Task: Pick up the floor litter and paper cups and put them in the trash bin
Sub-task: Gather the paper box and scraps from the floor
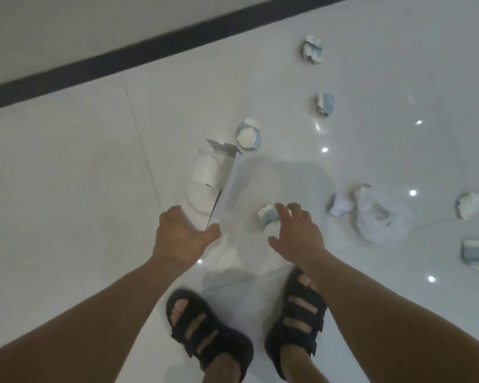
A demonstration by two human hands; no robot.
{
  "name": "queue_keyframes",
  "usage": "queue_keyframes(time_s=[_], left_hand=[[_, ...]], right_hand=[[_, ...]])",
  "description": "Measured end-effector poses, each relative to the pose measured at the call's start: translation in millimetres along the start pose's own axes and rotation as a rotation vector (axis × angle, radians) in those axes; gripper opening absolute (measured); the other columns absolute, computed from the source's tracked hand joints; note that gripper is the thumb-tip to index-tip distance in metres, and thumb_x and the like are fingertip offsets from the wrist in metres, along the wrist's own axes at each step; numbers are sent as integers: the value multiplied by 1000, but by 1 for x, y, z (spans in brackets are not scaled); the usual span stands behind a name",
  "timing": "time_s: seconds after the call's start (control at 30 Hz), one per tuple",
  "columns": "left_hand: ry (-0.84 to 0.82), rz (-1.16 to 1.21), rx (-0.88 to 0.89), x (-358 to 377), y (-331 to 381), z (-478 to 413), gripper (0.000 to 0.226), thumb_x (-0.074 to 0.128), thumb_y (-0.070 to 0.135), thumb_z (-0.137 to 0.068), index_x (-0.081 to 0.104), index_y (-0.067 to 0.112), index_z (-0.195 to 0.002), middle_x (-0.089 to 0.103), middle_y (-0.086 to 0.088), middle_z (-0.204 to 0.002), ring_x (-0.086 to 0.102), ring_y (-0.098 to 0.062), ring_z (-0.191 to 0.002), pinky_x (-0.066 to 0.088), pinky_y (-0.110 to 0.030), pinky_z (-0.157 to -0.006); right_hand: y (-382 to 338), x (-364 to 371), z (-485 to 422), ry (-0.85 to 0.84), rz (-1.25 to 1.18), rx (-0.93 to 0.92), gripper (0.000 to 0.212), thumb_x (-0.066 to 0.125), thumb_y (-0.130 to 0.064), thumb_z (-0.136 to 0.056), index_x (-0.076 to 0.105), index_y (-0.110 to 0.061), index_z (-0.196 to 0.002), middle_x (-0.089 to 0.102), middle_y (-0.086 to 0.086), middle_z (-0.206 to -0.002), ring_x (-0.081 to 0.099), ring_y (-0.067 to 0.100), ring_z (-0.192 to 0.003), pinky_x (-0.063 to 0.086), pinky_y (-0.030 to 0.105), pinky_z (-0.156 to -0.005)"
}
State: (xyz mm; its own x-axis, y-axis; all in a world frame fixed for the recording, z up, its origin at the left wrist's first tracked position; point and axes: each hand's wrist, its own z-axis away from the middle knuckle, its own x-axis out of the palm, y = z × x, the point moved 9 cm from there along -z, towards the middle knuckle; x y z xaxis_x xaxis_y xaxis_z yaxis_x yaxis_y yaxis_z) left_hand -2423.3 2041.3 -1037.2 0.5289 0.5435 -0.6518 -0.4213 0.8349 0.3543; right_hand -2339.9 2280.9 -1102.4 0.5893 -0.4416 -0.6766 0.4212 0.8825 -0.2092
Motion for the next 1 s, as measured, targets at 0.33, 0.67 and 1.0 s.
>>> queue_keyframes(time_s=[0.33, 0.67, 1.0], left_hand=[[18, 138, -16, 48, -63, -25, 40, 80, 44, -63, 54, 17, -77, 62, -5, -77, 62, -20, -64, 53, -33, -49], [67, 182, -86, -66, -33, 16, 85, 71, 64, -52, 51, 13, -116, 56, -5, -108, 61, -28, -88, 57, -46, -72], [209, 241, -107, -233, -11, 133, 81, 74, 63, -58, 49, 15, -119, 48, 1, -108, 57, -21, -88, 55, -37, -69]], right_hand=[[-10, 60, -54, 21, 129, -30, 65, 63, -31, -85, 31, -28, -142, 32, 9, -133, 49, 29, -106, 52, 37, -76], [-83, -34, 19, 53, 86, -197, 71, 68, -43, -82, 30, -30, -141, 35, 3, -132, 54, 24, -106, 51, 34, -78], [-218, -196, 135, 155, 98, -386, 72, 66, -52, -79, 32, -34, -140, 37, -3, -132, 55, 21, -104, 45, 28, -72]])
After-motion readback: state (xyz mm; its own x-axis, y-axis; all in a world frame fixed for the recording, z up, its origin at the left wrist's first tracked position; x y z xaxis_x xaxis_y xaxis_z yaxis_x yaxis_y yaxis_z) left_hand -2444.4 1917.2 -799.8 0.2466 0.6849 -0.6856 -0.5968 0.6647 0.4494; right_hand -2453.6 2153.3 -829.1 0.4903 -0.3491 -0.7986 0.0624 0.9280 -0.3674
